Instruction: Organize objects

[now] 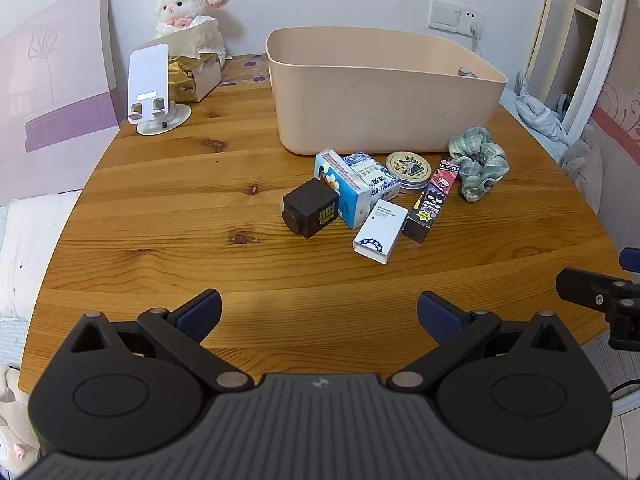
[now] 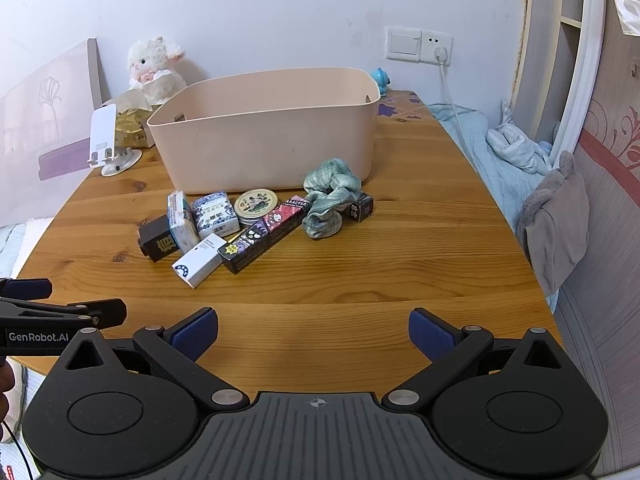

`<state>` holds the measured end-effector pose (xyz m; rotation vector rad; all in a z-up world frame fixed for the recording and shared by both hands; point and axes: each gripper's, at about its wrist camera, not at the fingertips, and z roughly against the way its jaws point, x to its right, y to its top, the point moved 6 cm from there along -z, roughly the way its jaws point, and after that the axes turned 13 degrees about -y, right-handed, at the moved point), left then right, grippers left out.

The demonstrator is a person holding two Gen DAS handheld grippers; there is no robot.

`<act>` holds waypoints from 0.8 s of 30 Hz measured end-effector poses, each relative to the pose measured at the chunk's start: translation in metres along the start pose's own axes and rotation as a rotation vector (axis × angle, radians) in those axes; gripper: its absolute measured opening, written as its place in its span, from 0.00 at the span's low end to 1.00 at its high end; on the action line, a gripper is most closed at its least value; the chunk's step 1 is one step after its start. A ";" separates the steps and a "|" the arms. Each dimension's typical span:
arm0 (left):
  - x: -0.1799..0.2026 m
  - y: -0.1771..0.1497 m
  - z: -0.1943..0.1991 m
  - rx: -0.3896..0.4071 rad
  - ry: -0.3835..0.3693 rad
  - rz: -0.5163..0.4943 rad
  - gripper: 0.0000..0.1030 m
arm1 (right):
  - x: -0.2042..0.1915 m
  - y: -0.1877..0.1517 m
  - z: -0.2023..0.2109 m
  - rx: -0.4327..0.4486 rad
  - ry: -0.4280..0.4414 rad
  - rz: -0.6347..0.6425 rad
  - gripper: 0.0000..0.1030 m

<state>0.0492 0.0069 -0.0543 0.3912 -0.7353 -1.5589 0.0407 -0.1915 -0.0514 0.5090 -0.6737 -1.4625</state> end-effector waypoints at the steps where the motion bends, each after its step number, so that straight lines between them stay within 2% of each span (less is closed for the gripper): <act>1: 0.000 0.000 0.000 0.001 0.000 0.000 1.00 | 0.000 0.000 0.000 0.000 0.000 0.000 1.00; 24: -0.006 0.004 -0.011 -0.025 -0.002 0.006 1.00 | -0.001 0.006 -0.010 -0.014 0.004 -0.004 1.00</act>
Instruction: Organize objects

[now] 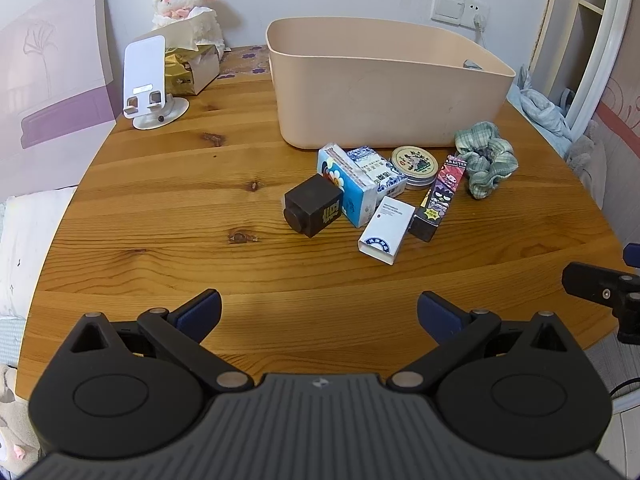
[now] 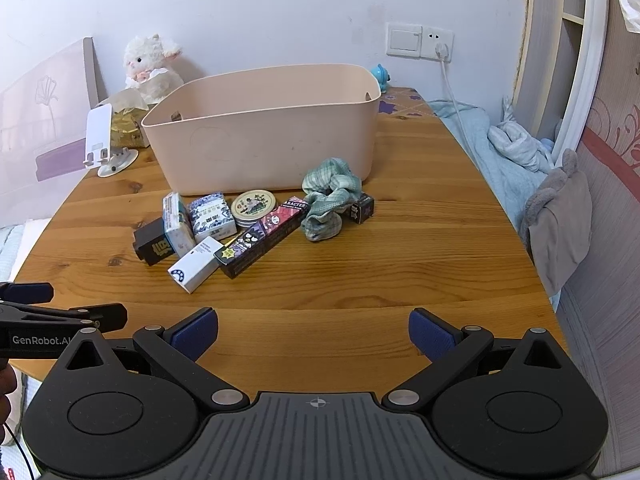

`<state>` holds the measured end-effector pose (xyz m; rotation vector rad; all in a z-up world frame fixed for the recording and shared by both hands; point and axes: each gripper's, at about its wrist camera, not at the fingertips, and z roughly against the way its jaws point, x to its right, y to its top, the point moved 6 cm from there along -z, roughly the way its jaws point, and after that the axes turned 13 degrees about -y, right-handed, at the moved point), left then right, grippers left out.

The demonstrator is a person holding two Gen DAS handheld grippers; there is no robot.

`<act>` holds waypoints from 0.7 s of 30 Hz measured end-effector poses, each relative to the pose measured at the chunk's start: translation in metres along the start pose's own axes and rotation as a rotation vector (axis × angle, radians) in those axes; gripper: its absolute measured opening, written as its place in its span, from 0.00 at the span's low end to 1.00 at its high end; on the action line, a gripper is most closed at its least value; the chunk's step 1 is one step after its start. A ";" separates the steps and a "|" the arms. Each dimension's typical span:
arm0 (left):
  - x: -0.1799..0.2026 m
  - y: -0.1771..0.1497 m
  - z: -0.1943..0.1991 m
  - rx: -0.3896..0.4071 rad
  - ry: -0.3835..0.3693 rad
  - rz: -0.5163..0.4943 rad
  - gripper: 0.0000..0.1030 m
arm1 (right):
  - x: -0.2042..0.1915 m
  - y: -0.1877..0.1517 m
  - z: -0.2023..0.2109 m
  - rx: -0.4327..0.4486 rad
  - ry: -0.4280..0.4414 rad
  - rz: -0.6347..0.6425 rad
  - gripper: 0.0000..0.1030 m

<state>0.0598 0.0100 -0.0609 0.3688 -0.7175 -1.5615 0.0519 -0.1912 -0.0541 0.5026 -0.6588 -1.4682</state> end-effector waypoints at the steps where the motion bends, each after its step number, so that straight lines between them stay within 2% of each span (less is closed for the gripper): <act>1: 0.000 0.001 0.000 0.001 -0.001 0.000 1.00 | 0.000 0.000 0.000 0.001 0.001 -0.003 1.00; 11: -0.008 0.021 -0.006 0.014 -0.019 0.019 1.00 | 0.003 0.019 -0.005 0.053 0.014 -0.036 1.00; 21: -0.023 0.055 -0.035 0.018 -0.010 0.027 1.00 | 0.011 0.041 -0.035 0.094 -0.009 -0.087 1.00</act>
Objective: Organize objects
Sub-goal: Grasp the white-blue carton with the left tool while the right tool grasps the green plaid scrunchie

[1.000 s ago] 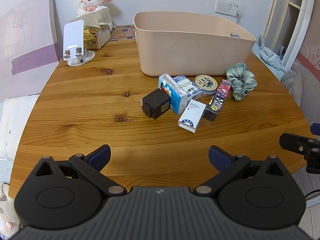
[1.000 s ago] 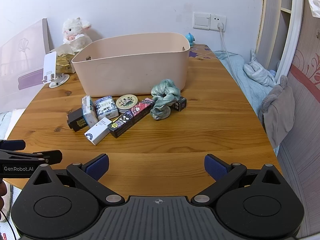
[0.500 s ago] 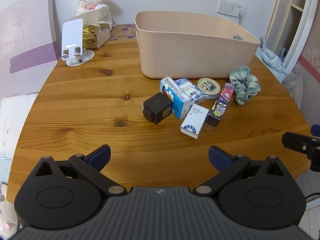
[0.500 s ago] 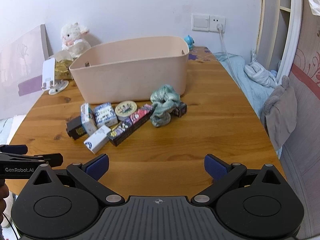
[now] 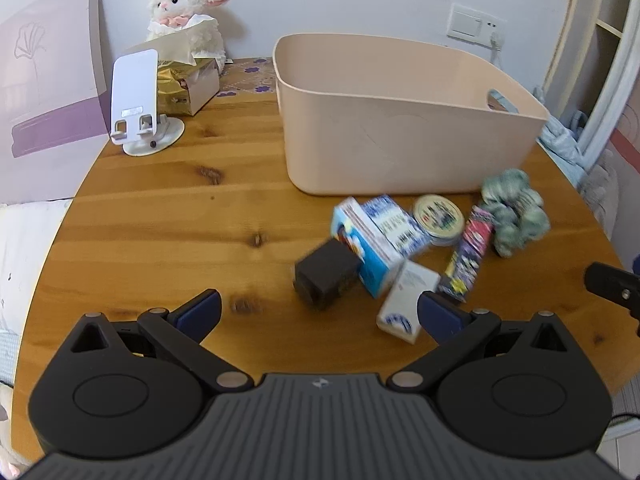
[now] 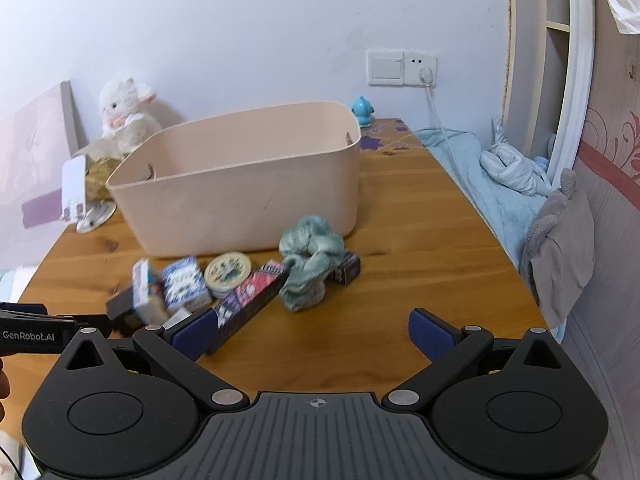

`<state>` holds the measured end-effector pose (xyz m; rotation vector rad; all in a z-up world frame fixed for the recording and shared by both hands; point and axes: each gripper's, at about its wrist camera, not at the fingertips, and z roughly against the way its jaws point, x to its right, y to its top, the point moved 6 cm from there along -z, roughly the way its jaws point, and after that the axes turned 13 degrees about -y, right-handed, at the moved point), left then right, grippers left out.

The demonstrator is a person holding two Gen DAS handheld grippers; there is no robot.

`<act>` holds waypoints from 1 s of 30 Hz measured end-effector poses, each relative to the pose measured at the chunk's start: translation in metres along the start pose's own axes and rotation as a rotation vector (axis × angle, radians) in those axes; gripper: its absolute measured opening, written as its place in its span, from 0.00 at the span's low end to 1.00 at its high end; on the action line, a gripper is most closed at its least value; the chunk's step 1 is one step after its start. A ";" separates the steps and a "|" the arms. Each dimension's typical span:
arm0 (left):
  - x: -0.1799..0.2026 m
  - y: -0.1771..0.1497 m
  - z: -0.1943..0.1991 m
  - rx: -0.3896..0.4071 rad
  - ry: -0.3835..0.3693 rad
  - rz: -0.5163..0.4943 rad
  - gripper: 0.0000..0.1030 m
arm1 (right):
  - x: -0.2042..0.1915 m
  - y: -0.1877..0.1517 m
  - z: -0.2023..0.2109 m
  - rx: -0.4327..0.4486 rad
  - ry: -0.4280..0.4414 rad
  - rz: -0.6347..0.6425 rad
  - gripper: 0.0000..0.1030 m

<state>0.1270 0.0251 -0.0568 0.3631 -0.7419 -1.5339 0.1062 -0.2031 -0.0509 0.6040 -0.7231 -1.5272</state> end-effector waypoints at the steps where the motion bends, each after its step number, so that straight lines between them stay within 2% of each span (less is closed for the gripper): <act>1: -0.002 0.004 -0.004 -0.003 -0.002 0.003 1.00 | 0.000 0.002 -0.005 0.003 -0.002 -0.003 1.00; 7: -0.006 0.023 -0.029 -0.013 -0.008 -0.002 1.00 | -0.004 0.015 -0.034 0.004 -0.020 0.006 0.97; 17: -0.007 0.039 -0.066 -0.063 -0.031 0.017 1.00 | -0.016 0.030 -0.083 -0.033 -0.015 0.025 0.85; 19: -0.008 0.041 -0.072 -0.077 -0.035 0.017 0.84 | -0.019 0.029 -0.093 -0.054 -0.017 0.033 0.80; 21: -0.008 0.041 -0.078 -0.105 -0.045 0.025 0.81 | -0.021 0.028 -0.102 -0.074 -0.019 0.041 0.73; 25: -0.009 0.041 -0.086 -0.134 -0.080 0.040 0.67 | -0.025 0.026 -0.111 -0.097 -0.014 0.054 0.60; 26: -0.009 0.041 -0.087 -0.131 -0.087 0.042 0.65 | -0.026 0.026 -0.112 -0.100 -0.013 0.056 0.54; 27: -0.008 0.042 -0.087 -0.127 -0.096 0.040 0.57 | -0.025 0.025 -0.112 -0.103 -0.009 0.057 0.45; 28: -0.008 0.044 -0.087 -0.124 -0.104 0.039 0.51 | -0.025 0.025 -0.113 -0.107 -0.005 0.057 0.41; 29: -0.007 0.045 -0.086 -0.123 -0.107 0.038 0.47 | -0.025 0.025 -0.113 -0.112 0.000 0.058 0.34; 30: -0.006 0.045 -0.086 -0.123 -0.112 0.034 0.38 | -0.025 0.024 -0.113 -0.114 0.007 0.059 0.25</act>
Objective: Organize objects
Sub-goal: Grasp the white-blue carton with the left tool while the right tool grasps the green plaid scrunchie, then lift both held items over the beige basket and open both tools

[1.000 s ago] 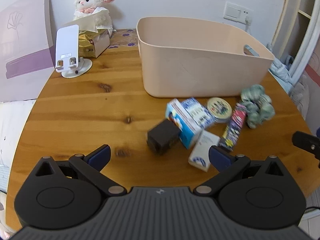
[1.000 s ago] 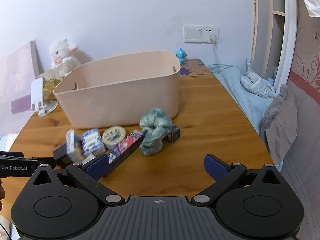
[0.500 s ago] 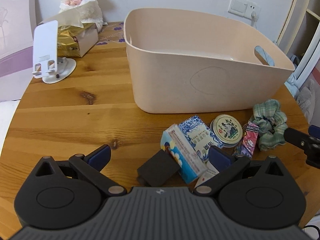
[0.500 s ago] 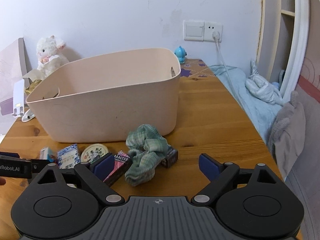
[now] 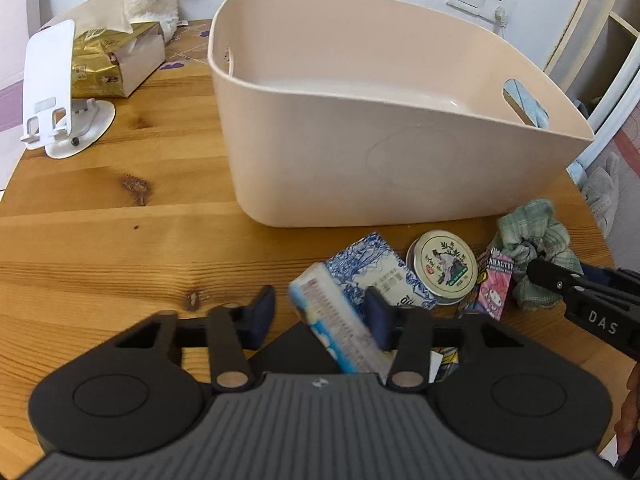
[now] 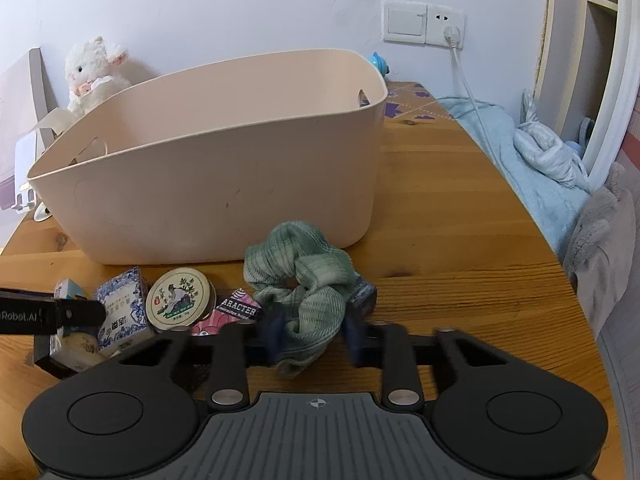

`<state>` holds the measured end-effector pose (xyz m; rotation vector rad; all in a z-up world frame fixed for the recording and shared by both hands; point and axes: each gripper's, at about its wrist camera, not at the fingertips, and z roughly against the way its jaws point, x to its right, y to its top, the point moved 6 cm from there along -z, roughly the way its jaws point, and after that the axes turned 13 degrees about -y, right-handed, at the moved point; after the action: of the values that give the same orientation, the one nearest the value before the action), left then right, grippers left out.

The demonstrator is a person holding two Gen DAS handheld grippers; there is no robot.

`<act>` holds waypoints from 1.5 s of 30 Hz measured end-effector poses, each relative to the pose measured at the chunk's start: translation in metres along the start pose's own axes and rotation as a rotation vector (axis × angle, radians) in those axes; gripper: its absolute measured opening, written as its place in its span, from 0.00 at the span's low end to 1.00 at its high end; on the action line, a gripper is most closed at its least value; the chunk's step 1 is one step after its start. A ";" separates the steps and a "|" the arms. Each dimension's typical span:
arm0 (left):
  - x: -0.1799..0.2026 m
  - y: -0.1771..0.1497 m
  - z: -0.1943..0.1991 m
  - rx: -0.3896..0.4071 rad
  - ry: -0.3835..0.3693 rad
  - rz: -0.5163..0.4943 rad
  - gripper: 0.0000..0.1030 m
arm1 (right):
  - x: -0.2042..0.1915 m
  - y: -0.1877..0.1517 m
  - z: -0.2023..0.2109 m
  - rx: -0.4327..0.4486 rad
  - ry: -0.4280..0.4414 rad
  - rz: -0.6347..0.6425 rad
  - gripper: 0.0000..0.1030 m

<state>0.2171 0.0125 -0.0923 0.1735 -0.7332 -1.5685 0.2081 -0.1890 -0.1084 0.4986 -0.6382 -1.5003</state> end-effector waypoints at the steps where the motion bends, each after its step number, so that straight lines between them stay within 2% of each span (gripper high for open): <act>1: 0.001 0.000 0.000 -0.002 -0.003 -0.002 0.35 | 0.000 0.000 0.000 -0.002 0.004 0.001 0.21; 4: 0.003 0.000 0.000 -0.007 -0.012 -0.009 0.21 | 0.000 -0.002 0.004 0.001 0.014 0.005 0.16; 5: 0.003 -0.001 0.001 -0.007 -0.016 -0.004 0.19 | 0.000 -0.003 0.005 0.001 0.015 0.005 0.15; 10: 0.004 -0.004 0.009 0.010 -0.029 0.007 0.18 | 0.001 -0.004 0.015 0.014 0.021 -0.003 0.12; 16: 0.008 0.002 0.032 0.071 -0.036 -0.002 0.18 | 0.008 0.005 0.037 0.058 0.020 -0.029 0.12; 25: 0.022 0.027 0.079 0.183 -0.057 -0.026 0.18 | 0.019 0.040 0.082 0.183 0.021 -0.057 0.12; 31: 0.033 0.055 0.106 0.274 -0.053 -0.063 0.18 | 0.021 0.067 0.105 0.260 0.032 -0.068 0.12; 38: 0.033 0.107 0.099 0.349 0.020 -0.092 0.18 | 0.008 0.104 0.095 0.295 0.040 -0.051 0.12; 42: 0.032 0.134 0.079 0.341 0.031 -0.094 0.18 | 0.001 0.119 0.077 0.277 0.039 -0.048 0.12; 45: 0.032 0.147 0.055 0.307 0.044 -0.105 0.18 | -0.004 0.126 0.057 0.250 0.032 -0.044 0.12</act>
<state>0.3071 0.0068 0.0402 0.4776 -0.9400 -1.5386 0.2648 -0.1770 0.0168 0.7307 -0.7990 -1.4585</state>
